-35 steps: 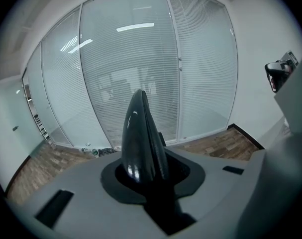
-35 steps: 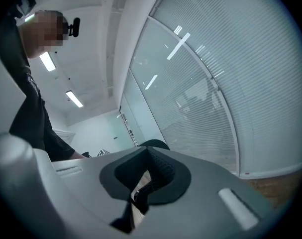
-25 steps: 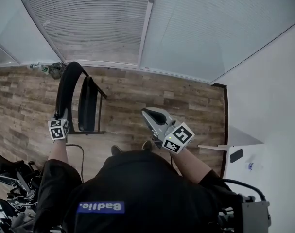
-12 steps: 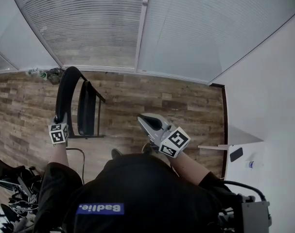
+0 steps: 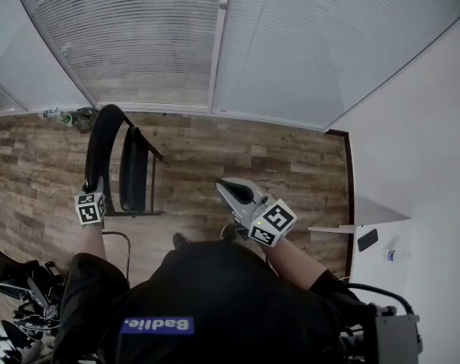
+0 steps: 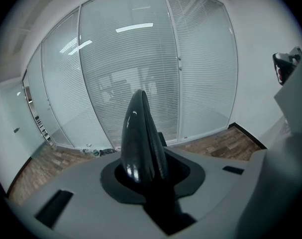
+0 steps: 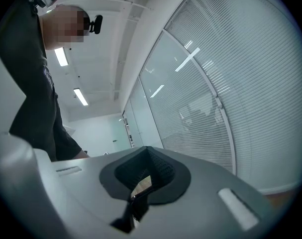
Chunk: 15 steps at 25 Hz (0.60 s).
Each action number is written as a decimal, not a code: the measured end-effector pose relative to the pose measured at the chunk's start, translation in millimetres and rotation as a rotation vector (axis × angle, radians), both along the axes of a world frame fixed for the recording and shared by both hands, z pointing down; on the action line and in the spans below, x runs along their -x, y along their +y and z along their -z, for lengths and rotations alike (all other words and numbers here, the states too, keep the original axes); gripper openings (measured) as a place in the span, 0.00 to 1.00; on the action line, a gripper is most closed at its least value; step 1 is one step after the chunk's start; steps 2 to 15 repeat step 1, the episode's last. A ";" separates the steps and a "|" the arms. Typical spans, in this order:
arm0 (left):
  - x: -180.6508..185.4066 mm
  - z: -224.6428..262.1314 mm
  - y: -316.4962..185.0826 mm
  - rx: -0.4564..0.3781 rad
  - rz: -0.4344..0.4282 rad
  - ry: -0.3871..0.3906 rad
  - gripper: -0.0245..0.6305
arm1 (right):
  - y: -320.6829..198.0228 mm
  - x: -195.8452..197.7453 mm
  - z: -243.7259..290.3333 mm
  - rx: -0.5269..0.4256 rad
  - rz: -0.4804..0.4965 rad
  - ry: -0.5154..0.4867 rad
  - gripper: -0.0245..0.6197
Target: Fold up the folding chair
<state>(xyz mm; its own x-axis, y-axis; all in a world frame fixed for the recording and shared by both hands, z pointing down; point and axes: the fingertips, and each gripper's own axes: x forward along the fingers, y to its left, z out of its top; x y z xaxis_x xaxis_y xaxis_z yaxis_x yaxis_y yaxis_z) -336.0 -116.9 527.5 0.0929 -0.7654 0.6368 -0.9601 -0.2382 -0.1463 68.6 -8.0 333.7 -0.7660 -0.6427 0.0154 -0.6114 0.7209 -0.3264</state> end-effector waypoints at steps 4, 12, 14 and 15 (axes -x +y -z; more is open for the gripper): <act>0.1 -0.3 -0.2 0.000 0.000 0.000 0.17 | -0.1 -0.9 -0.7 0.002 -0.002 0.000 0.04; 0.1 -0.3 -0.2 0.000 0.000 0.000 0.17 | -0.1 -0.9 -0.7 0.002 -0.002 0.000 0.04; 0.1 -0.3 -0.2 0.000 0.000 0.000 0.17 | -0.1 -0.9 -0.7 0.002 -0.002 0.000 0.04; 0.1 -0.3 -0.2 0.000 0.000 0.000 0.17 | -0.1 -0.9 -0.7 0.002 -0.002 0.000 0.04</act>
